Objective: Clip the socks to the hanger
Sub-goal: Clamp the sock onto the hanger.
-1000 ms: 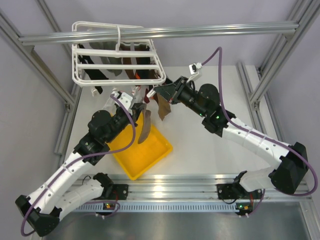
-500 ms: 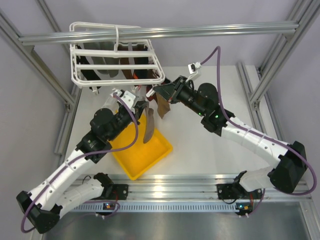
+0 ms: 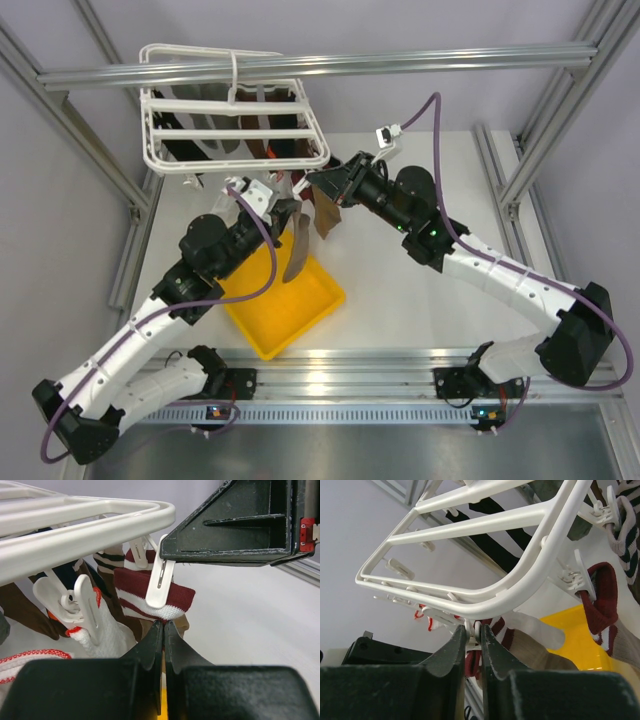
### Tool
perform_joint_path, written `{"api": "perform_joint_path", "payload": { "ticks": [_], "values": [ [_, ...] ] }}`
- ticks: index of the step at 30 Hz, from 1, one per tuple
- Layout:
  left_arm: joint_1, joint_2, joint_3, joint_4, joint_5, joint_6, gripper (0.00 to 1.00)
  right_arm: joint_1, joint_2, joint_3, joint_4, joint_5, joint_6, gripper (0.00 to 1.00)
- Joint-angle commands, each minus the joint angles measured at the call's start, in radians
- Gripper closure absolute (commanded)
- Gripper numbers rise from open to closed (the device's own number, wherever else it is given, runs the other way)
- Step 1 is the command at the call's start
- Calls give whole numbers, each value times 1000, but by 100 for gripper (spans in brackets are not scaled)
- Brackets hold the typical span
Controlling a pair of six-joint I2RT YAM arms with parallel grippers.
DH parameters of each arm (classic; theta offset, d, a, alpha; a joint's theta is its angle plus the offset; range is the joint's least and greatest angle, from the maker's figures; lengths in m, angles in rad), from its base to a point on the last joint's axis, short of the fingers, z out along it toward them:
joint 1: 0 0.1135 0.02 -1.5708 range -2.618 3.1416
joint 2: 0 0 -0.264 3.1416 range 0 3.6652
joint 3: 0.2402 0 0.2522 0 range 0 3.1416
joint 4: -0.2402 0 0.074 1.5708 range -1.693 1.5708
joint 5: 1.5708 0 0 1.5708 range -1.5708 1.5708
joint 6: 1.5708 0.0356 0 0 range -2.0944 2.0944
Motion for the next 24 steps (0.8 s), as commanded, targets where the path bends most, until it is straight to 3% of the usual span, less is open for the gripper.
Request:
{"api": "perform_joint_path", "payload": {
  "ticks": [1, 5, 11, 15, 16, 19, 24],
  "values": [
    [-6, 2, 38, 82, 37, 17, 100, -4, 1, 51, 4, 0, 7, 84],
    [-9, 9, 35, 81, 35, 28, 100, -4, -3, 46, 12, -5, 2, 63],
    [-9, 12, 31, 75, 42, 25, 100, -4, -16, 36, 21, -6, -21, 59],
    [-8, 9, 31, 58, 77, 5, 72, -10, -28, 25, 16, 1, -27, 55],
    [-9, 6, 31, 52, 84, -4, 56, -13, -32, 22, 15, 6, -27, 54],
    [-9, -7, 27, 27, 101, -20, 28, -35, -43, 11, 9, 21, -32, 53],
    [0, -38, 8, -1, 150, -47, 8, -97, -45, -4, 12, 34, -54, 54]
  ]
}}
